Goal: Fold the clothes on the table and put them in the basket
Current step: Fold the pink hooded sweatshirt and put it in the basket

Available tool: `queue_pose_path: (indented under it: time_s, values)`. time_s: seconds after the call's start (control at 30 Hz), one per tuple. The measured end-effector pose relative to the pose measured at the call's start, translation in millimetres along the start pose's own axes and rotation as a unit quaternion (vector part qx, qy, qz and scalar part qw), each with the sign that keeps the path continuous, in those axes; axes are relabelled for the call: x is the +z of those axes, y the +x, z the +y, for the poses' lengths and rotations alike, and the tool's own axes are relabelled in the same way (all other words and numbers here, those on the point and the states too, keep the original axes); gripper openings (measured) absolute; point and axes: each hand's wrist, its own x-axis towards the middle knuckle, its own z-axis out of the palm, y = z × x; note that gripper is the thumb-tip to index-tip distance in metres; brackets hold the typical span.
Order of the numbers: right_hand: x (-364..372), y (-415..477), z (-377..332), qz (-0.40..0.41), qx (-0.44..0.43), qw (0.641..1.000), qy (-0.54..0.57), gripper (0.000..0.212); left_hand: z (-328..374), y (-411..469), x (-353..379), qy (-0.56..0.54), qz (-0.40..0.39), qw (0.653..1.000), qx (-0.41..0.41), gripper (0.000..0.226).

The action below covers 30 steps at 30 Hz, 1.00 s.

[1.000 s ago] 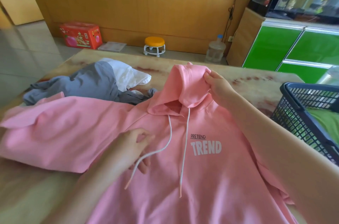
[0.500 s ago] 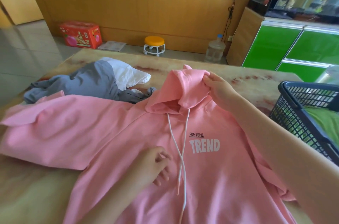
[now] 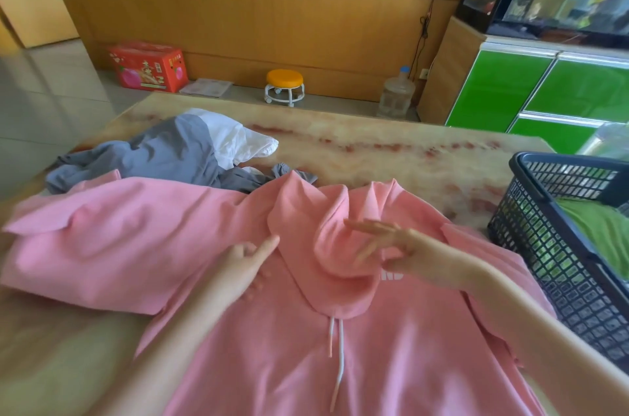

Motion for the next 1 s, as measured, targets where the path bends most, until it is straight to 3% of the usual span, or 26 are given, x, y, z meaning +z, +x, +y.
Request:
queue_pose_path:
  time_s: [0.03, 0.1, 0.17, 0.2, 0.23, 0.33, 0.4, 0.5, 0.57, 0.67, 0.73, 0.8, 0.87, 0.93, 1.0]
  values:
    - [12, -7, 3, 0.031, 0.015, 0.997, 0.062, 0.061, -8, 3, 1, 0.055, 0.031, 0.997, 0.034, 0.044]
    - [33, -19, 8, 0.175, 0.047, 0.969, 0.168, 0.053, -12, 7, 5, 0.072, 0.072, 0.991, 0.087, 0.027]
    - [52, -25, 11, 0.339, 0.131, 0.920, 0.148, 0.025, -2, 10, 14, 0.026, 0.057, 0.993, 0.105, 0.021]
    - [61, -25, 8, 0.378, 0.175, 0.897, 0.145, 0.013, 6, 15, 21, 0.014, 0.040, 0.994, 0.105, 0.023]
    - [68, -23, 5, 0.391, 0.209, 0.885, 0.145, 0.020, 14, 20, 28, 0.007, 0.025, 0.995, 0.099, 0.027]
    - [82, -12, -8, 0.371, 0.284, 0.878, 0.102, 0.039, 32, 37, 51, 0.005, 0.037, 0.995, 0.092, 0.039]
    - [87, -6, -14, 0.383, 0.311, 0.867, 0.071, 0.051, 35, 44, 61, 0.052, 0.036, 0.992, 0.110, 0.023]
    - [95, -4, -13, 0.388, 0.300, 0.870, 0.058, 0.044, 40, 38, 66, 0.020, 0.006, 0.992, 0.123, 0.036]
    - [98, -5, -16, 0.357, 0.272, 0.889, 0.091, 0.030, 51, 28, 60, -0.092, 0.026, 0.987, 0.126, 0.028]
    - [105, -5, -31, 0.225, 0.227, 0.890, 0.326, 0.056, 84, -1, 43, -0.362, -0.033, 0.928, 0.076, 0.015]
    - [107, -5, -42, 0.202, 0.202, 0.889, 0.357, 0.053, 96, -15, 37, -0.421, -0.077, 0.901, 0.070, 0.016]
    - [105, -6, -44, 0.325, 0.201, 0.862, 0.333, 0.045, 97, -28, 38, -0.322, -0.081, 0.935, 0.123, 0.026]
    - [97, -14, -44, 0.435, 0.198, 0.803, 0.356, 0.040, 84, -35, 46, -0.212, -0.095, 0.957, 0.174, 0.011]
    - [87, -23, -45, 0.474, 0.186, 0.777, 0.371, 0.038, 62, -37, 59, -0.115, -0.130, 0.962, 0.210, 0.008]
    - [80, -28, -48, 0.475, 0.182, 0.783, 0.358, 0.035, 41, -39, 76, 0.019, -0.186, 0.946, 0.266, 0.011]
